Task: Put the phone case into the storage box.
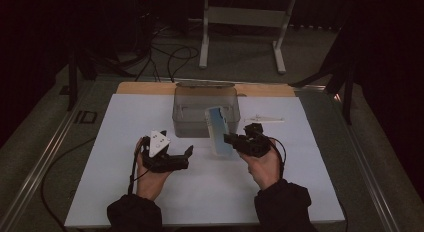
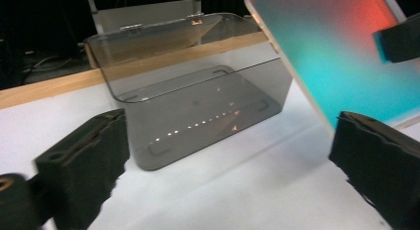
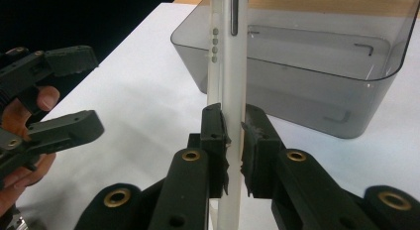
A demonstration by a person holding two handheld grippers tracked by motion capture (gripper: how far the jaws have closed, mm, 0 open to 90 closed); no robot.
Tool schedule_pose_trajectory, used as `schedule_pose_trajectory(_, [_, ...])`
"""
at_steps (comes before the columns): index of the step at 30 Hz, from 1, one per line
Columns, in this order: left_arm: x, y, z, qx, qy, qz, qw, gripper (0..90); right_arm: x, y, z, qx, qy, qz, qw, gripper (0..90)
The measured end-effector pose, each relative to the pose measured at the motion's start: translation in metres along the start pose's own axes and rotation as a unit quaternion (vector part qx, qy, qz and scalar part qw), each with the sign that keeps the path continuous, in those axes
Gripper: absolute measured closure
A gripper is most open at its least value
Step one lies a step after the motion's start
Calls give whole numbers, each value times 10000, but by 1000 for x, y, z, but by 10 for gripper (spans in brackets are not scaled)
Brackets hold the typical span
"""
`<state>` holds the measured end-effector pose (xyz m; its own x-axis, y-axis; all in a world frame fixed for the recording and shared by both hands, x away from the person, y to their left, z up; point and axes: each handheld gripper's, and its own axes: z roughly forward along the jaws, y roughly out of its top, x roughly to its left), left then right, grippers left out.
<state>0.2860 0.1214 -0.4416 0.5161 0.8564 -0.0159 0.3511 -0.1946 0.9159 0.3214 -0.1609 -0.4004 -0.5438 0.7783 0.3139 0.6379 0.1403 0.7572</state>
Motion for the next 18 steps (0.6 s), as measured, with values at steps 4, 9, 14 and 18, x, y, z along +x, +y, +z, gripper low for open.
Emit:
schedule_pose_trajectory(4, [7,-2,-6,-80,58,52,9999,4,0,2,0,-3,-12,0,10000,813])
schedule_pose_trajectory(9, [16,-5,-12,-134,147,102,9997,4,0,3,0,2,-27,-16,10000,813])
schedule_pose_trajectory(14, [32,-16,-25,-224,274,44,9994,4,-1,5,0,-12,-53,-28,10000,813])
schedule_pose_trajectory(18, [39,-25,-34,-293,326,67,9990,4,0,7,0,-19,-54,-26,10000,813])
